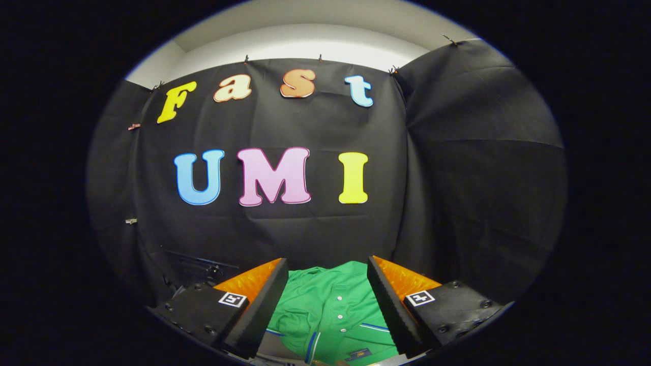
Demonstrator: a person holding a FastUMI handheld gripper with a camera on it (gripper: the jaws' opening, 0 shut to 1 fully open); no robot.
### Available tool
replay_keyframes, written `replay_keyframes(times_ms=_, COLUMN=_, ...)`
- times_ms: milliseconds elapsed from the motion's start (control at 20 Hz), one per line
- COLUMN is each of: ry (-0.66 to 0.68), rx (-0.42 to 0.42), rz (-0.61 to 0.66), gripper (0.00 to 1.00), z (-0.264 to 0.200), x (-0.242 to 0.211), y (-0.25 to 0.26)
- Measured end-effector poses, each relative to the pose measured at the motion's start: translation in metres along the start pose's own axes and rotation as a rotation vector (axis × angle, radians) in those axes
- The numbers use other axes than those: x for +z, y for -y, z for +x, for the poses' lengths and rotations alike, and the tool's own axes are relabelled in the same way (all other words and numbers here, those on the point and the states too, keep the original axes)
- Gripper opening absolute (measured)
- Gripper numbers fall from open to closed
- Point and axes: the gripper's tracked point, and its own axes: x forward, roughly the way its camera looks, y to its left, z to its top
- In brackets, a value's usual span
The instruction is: Put the clothes into the washing machine and then close the washing machine lid.
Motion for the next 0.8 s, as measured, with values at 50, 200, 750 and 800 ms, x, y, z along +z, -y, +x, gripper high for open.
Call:
replay_keyframes(times_ms=50, ry=-0.027, rx=-0.003, rz=-0.001, gripper=0.98, z=0.008, x=-0.006, y=0.001)
replay_keyframes(times_ms=200, ry=-0.119, rx=-0.024, rz=-0.006, gripper=0.98, z=0.034, x=-0.031, y=0.006)
replay_keyframes(times_ms=750, ry=-0.370, rx=-0.050, rz=0.002, gripper=0.99, z=0.089, x=-0.118, y=0.015)
replay_keyframes(times_ms=800, ry=-0.382, rx=-0.052, rz=-0.004, gripper=0.99, z=0.090, x=-0.124, y=0.016)
